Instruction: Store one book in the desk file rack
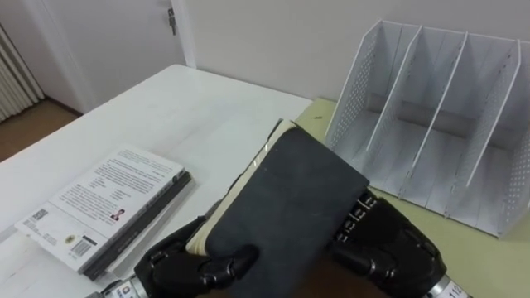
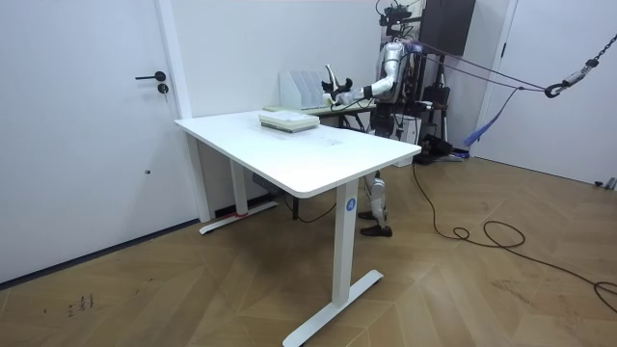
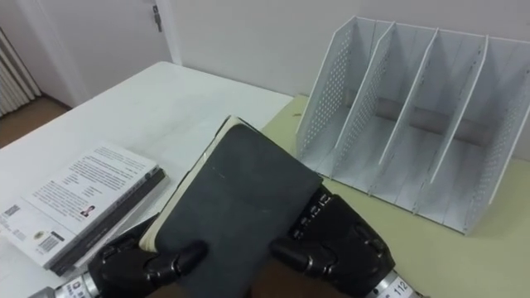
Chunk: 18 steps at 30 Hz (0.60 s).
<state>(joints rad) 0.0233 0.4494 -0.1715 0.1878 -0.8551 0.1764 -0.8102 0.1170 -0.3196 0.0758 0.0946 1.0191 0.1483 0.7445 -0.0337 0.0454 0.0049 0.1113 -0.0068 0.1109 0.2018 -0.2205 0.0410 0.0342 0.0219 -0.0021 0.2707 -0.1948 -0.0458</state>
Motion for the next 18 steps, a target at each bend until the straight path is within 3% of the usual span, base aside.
queue_joint_trajectory(ticks=[2, 3, 18], left_arm=[[0.000, 0.000, 0.000, 0.000, 0.000, 0.002, -0.003, 1.00], [0.000, 0.001, 0.000, 0.000, 0.000, 0.003, -0.005, 1.00], [0.000, 0.007, -0.030, 0.000, 0.001, 0.028, -0.048, 1.00]], right_arm=[[0.000, 0.000, 0.000, 0.000, 0.000, 0.006, 0.000, 0.76], [0.000, -0.001, 0.000, 0.000, 0.000, 0.006, 0.000, 1.00], [-0.007, 0.000, 0.002, 0.000, 0.000, 0.016, -0.002, 1.00]], waist=[[0.006, 0.000, 0.0001], [0.006, 0.000, 0.0001], [0.011, 0.001, -0.0006]], left_leg=[[0.000, 0.000, 0.000, -0.001, 0.000, 0.000], [0.000, 0.000, 0.000, -0.001, 0.000, 0.000], [-0.003, 0.000, 0.003, -0.003, 0.000, 0.000]], right_leg=[[0.000, 0.000, 0.000, -0.002, 0.000, 0.000], [0.000, 0.000, 0.000, -0.004, 0.000, 0.000], [0.001, 0.000, 0.001, -0.012, 0.000, 0.000]], base=[[0.00], [0.00], [0.00]])
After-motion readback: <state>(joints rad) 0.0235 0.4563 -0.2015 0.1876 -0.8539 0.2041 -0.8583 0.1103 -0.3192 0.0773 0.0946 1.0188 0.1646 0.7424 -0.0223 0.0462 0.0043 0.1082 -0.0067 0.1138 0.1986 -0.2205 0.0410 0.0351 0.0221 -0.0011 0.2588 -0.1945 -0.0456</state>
